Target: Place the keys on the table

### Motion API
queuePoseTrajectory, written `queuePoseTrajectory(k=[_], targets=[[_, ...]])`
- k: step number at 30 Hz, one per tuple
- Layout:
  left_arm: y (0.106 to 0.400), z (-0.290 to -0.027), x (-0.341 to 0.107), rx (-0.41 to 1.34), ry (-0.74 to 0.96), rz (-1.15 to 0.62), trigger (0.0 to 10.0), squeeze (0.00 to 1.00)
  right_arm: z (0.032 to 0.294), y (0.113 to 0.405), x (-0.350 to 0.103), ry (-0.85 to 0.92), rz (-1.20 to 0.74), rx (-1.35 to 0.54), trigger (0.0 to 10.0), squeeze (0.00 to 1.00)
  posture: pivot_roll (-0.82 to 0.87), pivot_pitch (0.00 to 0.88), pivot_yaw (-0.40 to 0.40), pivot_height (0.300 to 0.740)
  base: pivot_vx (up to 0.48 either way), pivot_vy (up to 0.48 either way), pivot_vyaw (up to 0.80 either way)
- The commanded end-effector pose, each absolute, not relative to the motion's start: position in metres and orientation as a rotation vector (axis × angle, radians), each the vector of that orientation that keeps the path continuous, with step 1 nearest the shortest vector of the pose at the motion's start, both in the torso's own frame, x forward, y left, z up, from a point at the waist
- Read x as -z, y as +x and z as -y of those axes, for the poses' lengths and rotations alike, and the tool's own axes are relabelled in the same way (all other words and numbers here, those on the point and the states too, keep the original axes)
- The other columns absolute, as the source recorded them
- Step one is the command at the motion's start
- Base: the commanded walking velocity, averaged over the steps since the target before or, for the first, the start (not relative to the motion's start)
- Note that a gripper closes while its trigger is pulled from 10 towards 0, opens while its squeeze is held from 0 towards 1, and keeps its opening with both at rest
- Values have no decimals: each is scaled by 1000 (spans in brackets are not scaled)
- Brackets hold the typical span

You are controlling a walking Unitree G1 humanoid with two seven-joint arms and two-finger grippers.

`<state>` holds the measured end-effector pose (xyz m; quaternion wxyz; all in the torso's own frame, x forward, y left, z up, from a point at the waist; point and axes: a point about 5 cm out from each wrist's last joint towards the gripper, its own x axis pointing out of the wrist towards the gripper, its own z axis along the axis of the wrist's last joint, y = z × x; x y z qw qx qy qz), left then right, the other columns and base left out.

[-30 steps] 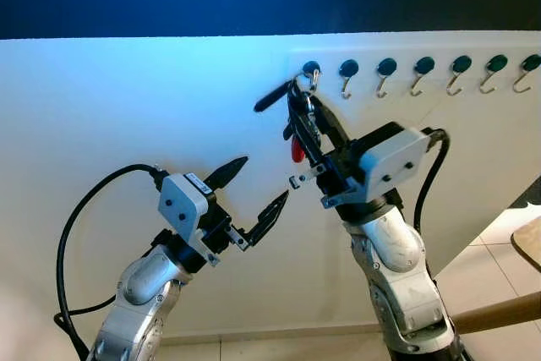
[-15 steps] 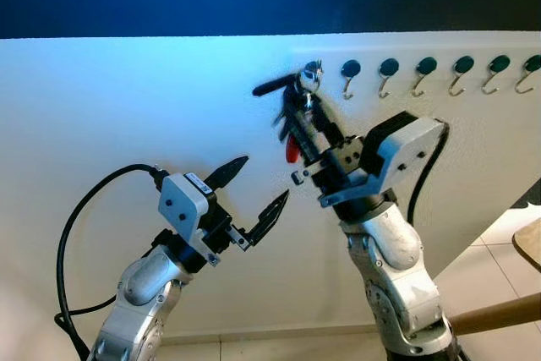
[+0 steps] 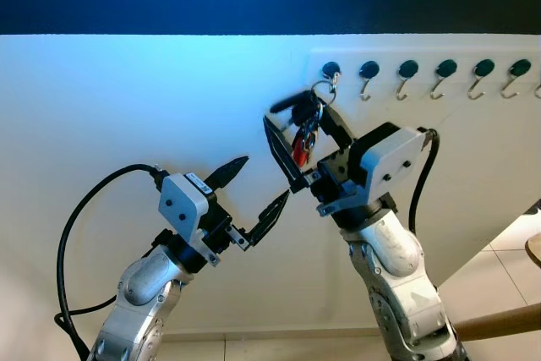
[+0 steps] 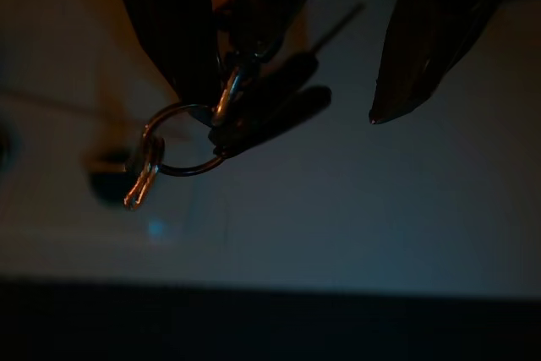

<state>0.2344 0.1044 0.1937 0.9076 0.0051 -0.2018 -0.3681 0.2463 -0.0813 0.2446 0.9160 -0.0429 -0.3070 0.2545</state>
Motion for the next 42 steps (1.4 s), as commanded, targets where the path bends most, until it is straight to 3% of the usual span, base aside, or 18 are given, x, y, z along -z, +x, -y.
queuePoseTrajectory(k=[1,13,27,28,31,32,33,34,36,37,38,39,40,42], targets=[[232,-102,-196,771,6,425,10000,0,83,246,-240,-103,625,-514,10000,0,18,77,-11,740,0,0,0],[232,-102,-196,770,7,425,10000,0,99,245,-193,-177,484,-446,10000,0,18,83,-10,740,0,0,0],[232,-101,-197,761,-9,431,10000,0,112,248,-186,-177,524,-360,10000,0,18,79,-17,740,0,0,0],[232,-101,-197,761,-10,431,10000,0,113,249,-187,-174,528,-353,10000,98,18,78,-18,740,0,0,0],[232,-101,-197,761,-11,431,10000,0,114,250,-187,-172,532,-349,10000,98,18,77,-18,740,0,0,0],[232,-101,-197,761,-11,432,10000,0,113,251,-188,-169,536,-354,10000,867,18,75,-18,740,0,0,0],[232,-101,-197,761,-11,432,10000,0,112,251,-189,-167,541,-358,10000,867,18,75,-18,740,0,0,0],[232,-101,-197,761,-11,434,10000,0,111,253,-190,-169,548,-361,10000,961,20,74,-18,740,0,0,0],[232,-101,-197,761,-11,434,10000,0,110,253,-190,-171,550,-360,10000,961,20,74,-18,740,0,0,0],[232,-101,-197,761,-10,435,10000,0,109,254,-191,-178,554,-356,10000,753,20,72,-18,740,0,0,0],[232,-101,-197,761,-8,436,10000,0,107,256,-193,-189,566,-349,10000,75,21,71,-19,740,0,0,0],[232,-101,-197,761,-8,436,10000,0,107,256,-193,-189,566,-349,10000,75,21,71,-19,740,0,0,0],[233,-101,-197,761,-8,436,10000,0,106,257,-194,-195,573,-347,10000,0,20,71,-19,740,0,0,0],[233,-101,-197,760,-7,436,10000,0,104,256,-199,-202,607,-345,10000,0,22,71,-20,740,0,0,0]])
